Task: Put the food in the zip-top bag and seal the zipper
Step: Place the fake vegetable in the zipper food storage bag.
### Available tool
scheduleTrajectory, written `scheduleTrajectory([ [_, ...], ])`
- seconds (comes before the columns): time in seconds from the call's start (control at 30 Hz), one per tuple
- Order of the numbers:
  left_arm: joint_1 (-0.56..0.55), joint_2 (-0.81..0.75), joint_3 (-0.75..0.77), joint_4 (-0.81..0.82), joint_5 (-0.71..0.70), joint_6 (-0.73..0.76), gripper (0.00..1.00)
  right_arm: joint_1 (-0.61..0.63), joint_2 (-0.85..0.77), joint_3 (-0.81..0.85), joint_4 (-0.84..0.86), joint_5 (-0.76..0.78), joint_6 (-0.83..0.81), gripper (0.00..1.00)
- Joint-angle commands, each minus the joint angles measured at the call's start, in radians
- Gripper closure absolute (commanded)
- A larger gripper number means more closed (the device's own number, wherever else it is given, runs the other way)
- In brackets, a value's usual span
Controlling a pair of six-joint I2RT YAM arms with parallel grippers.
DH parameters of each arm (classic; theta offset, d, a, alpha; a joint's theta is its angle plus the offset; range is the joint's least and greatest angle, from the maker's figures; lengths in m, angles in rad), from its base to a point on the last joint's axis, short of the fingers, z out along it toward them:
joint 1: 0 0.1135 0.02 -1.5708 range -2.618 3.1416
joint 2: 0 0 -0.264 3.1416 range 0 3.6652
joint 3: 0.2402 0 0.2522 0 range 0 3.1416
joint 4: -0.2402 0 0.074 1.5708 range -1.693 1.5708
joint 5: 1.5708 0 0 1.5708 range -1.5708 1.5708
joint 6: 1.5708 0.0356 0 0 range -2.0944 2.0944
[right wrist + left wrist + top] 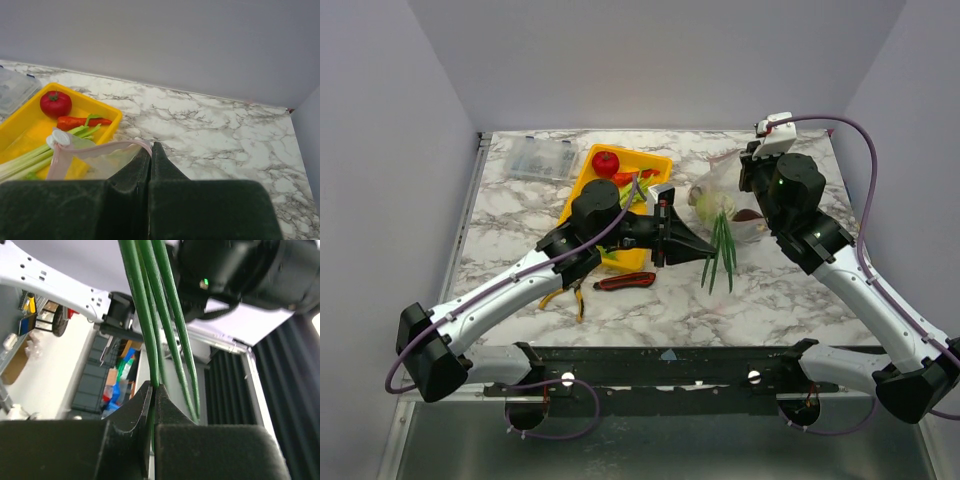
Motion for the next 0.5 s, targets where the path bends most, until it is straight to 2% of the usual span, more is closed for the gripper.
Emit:
scheduleTrajectory([
  [0.0, -0.005, 0.012, 0.037, 0.004, -0.128, -0.133, 1.00, 0.000, -0.024, 0.020, 0.041, -0.014, 0.015, 0.99],
  [0.1, 0.002, 0.036, 0.068, -0.078, -0.181, -0.151, 1.00, 0.000, -0.023, 0.012, 0.038, -0.024, 0.026, 0.99],
  [0.3, 0.035, 0.151, 0.097, -0.069, -0.210, -0.188, 1.00, 0.001, -0.028, 0.004, 0.036, -0.030, 0.055, 0.99],
  [0.47, 0.035, 0.157, 0.138, -0.165, -0.368, -0.201, 1.00, 0.000, -0.025, 0.011, 0.014, 0.003, 0.077, 0.99],
])
